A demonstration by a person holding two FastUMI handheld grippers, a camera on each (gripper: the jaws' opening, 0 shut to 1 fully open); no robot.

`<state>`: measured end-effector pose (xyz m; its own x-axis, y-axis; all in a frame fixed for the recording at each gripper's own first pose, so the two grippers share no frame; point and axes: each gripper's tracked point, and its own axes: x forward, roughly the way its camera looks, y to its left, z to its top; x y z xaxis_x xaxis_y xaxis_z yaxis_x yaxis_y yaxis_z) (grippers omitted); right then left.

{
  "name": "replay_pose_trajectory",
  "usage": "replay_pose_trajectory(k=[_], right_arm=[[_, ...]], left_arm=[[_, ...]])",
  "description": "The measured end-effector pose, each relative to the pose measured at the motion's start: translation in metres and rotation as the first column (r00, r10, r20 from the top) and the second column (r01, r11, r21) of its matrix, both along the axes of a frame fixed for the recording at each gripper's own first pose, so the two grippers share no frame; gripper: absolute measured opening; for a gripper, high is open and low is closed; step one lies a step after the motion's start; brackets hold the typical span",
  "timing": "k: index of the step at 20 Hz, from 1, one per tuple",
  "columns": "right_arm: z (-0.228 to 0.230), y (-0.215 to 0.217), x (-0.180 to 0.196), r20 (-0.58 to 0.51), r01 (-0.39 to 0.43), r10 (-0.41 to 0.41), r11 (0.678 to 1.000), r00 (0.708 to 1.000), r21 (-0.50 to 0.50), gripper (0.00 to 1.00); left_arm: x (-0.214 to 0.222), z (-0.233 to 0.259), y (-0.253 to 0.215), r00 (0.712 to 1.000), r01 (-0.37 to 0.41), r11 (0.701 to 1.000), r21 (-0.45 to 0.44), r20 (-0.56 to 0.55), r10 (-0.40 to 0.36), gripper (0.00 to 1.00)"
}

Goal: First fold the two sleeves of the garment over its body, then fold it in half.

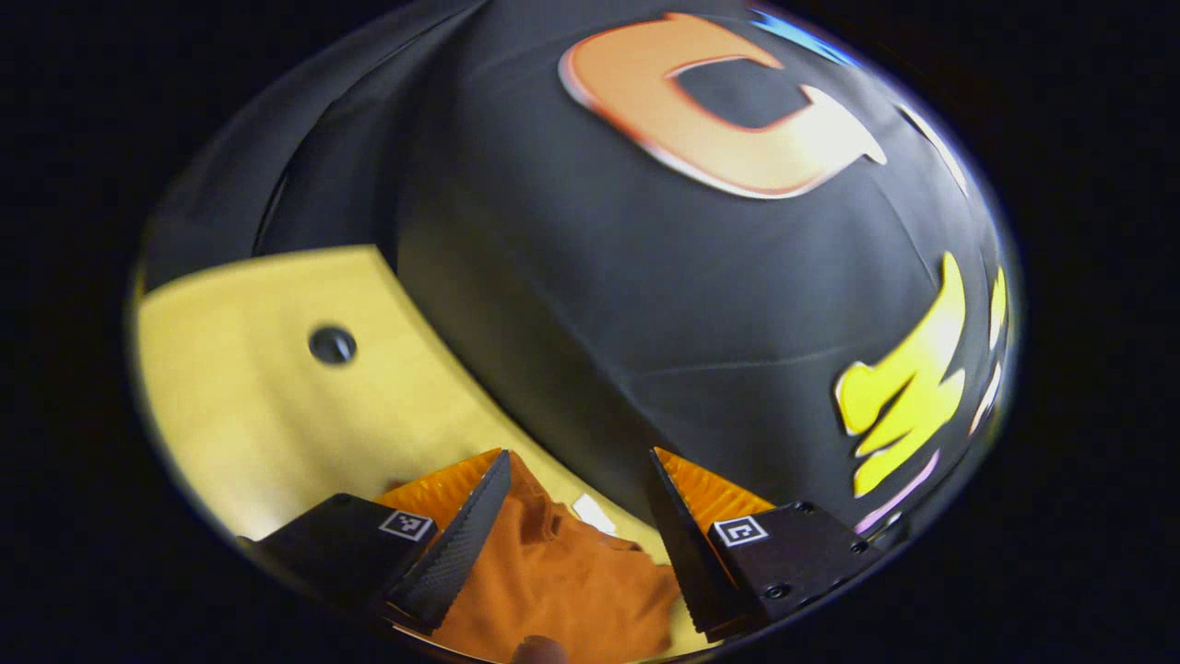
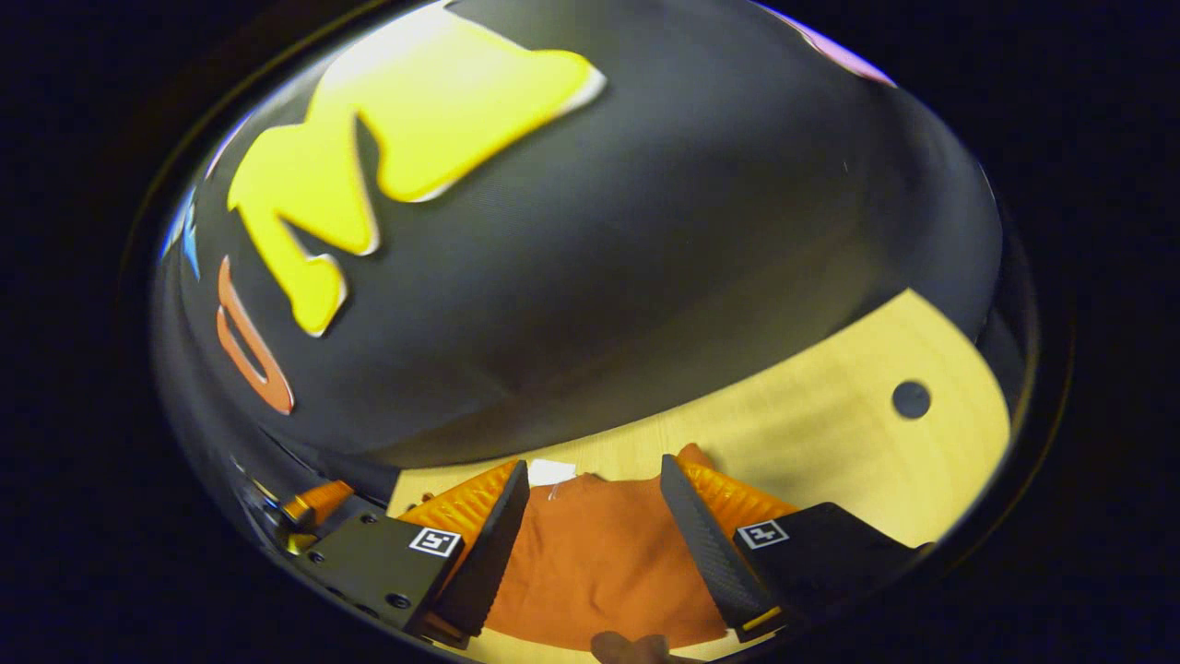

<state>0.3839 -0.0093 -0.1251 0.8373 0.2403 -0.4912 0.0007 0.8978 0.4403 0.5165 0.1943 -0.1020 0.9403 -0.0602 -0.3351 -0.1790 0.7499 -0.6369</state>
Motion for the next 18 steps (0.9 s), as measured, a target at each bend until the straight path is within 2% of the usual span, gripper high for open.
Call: replay_pose_trajectory(k=[1,3,4,6,7,8,10,11,13,15,17,18], right_arm=[[0.012,-0.001,-0.007,0.031,0.004,-0.002,0.998,1.000,-0.066,0.94],[0.038,0.003,-0.033,0.095,0.011,0.005,0.986,0.995,-0.165,0.97],[0.047,0.004,-0.043,0.120,0.020,0.005,0.978,0.993,-0.206,0.94],[0.068,-0.001,-0.069,0.183,0.058,-0.004,0.954,0.983,-0.294,0.98],[0.077,-0.001,-0.081,0.216,0.081,-0.008,0.940,0.976,-0.332,0.94],[0.085,-0.002,-0.096,0.243,0.107,-0.016,0.924,0.970,-0.367,0.98],[0.101,-0.003,-0.128,0.301,0.152,-0.020,0.894,0.953,-0.422,0.98],[0.108,-0.004,-0.144,0.330,0.182,-0.026,0.873,0.943,-0.451,0.94],[0.115,-0.006,-0.181,0.382,0.226,-0.034,0.854,0.923,-0.468,0.98],[0.110,-0.001,-0.209,0.404,0.224,-0.012,0.847,0.915,-0.482,0.94],[0.114,-0.005,-0.235,0.429,0.234,0.004,0.835,0.903,-0.499,0.94],[0.118,-0.006,-0.249,0.442,0.238,0.004,0.839,0.897,-0.490,0.95]], left_arm=[[-0.014,0.013,0.003,1.000,-0.005,0.994,0.107,0.014,0.004,0.95],[-0.038,0.035,0.003,0.999,-0.019,0.956,0.294,0.046,0.006,0.98],[-0.050,0.046,0.005,0.998,-0.027,0.930,0.368,0.061,0.004,0.98],[-0.069,0.062,0.005,0.996,-0.037,0.878,0.478,0.087,-0.006,0.99],[-0.075,0.068,-0.008,0.995,-0.034,0.863,0.504,0.094,-0.016,0.99],[-0.081,0.070,-0.013,0.995,-0.035,0.852,0.522,0.099,-0.020,1.00],[-0.100,0.079,-0.021,0.993,-0.039,0.815,0.578,0.110,-0.031,0.98],[-0.112,0.084,-0.023,0.992,-0.046,0.795,0.604,0.124,-0.037,0.99],[-0.143,0.095,-0.033,0.987,-0.034,0.791,0.611,0.144,-0.069,0.98],[-0.167,0.096,-0.040,0.987,-0.027,0.794,0.607,0.144,-0.077,1.00],[-0.196,0.094,-0.045,0.988,-0.026,0.797,0.603,0.137,-0.072,0.98],[-0.209,0.093,-0.046,0.988,-0.028,0.793,0.609,0.135,-0.069,0.98]])
